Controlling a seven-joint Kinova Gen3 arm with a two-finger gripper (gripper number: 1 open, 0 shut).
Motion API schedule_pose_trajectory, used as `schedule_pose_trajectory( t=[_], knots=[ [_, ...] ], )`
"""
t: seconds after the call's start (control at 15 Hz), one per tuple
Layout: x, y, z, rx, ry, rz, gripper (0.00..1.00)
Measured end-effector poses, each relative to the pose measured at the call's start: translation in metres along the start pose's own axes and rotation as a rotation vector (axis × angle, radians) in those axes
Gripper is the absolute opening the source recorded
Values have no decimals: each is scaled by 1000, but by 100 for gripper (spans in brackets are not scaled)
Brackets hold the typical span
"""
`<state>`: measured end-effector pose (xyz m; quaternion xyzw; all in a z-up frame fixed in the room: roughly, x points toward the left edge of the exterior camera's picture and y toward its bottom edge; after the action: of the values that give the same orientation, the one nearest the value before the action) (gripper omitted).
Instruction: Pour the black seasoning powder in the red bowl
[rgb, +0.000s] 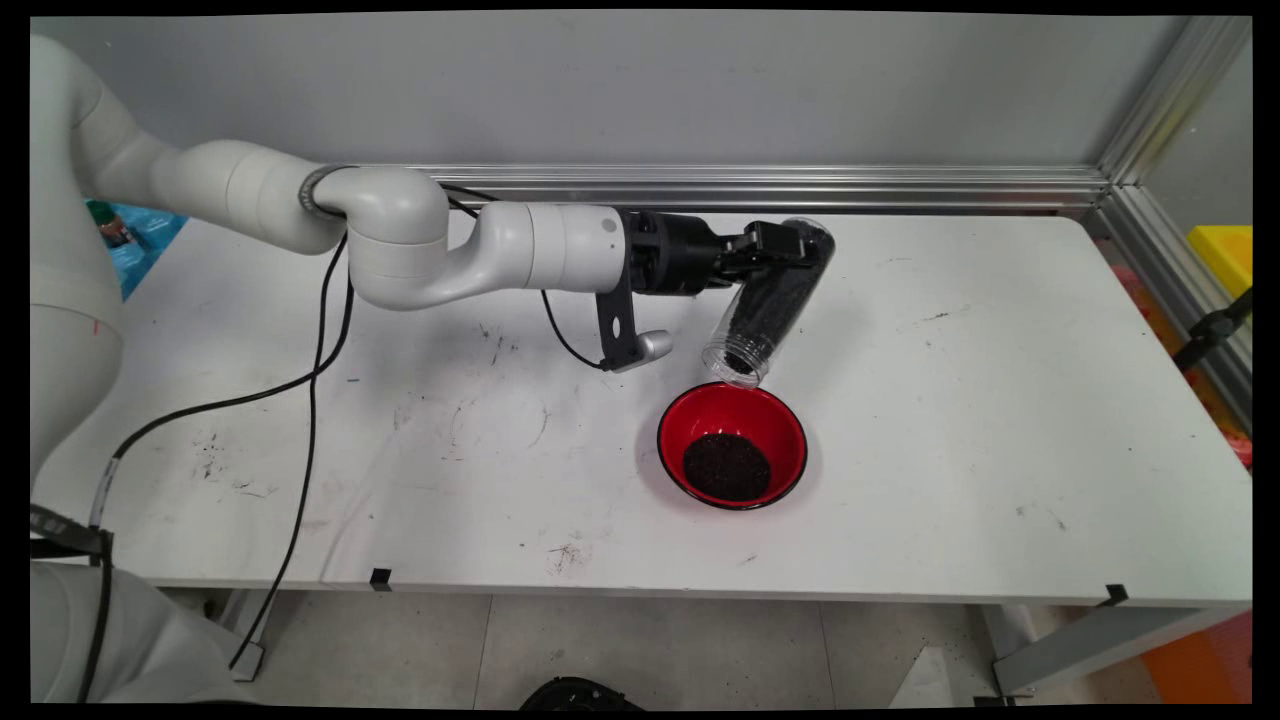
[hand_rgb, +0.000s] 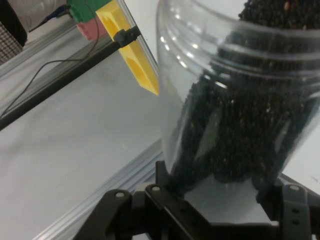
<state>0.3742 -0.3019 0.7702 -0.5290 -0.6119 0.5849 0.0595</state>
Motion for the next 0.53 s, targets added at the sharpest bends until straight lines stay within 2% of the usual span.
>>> schedule_pose_trajectory(
  t=[0.53],
  knots=[
    [6,3,3,34,-8,63,0]
  ],
)
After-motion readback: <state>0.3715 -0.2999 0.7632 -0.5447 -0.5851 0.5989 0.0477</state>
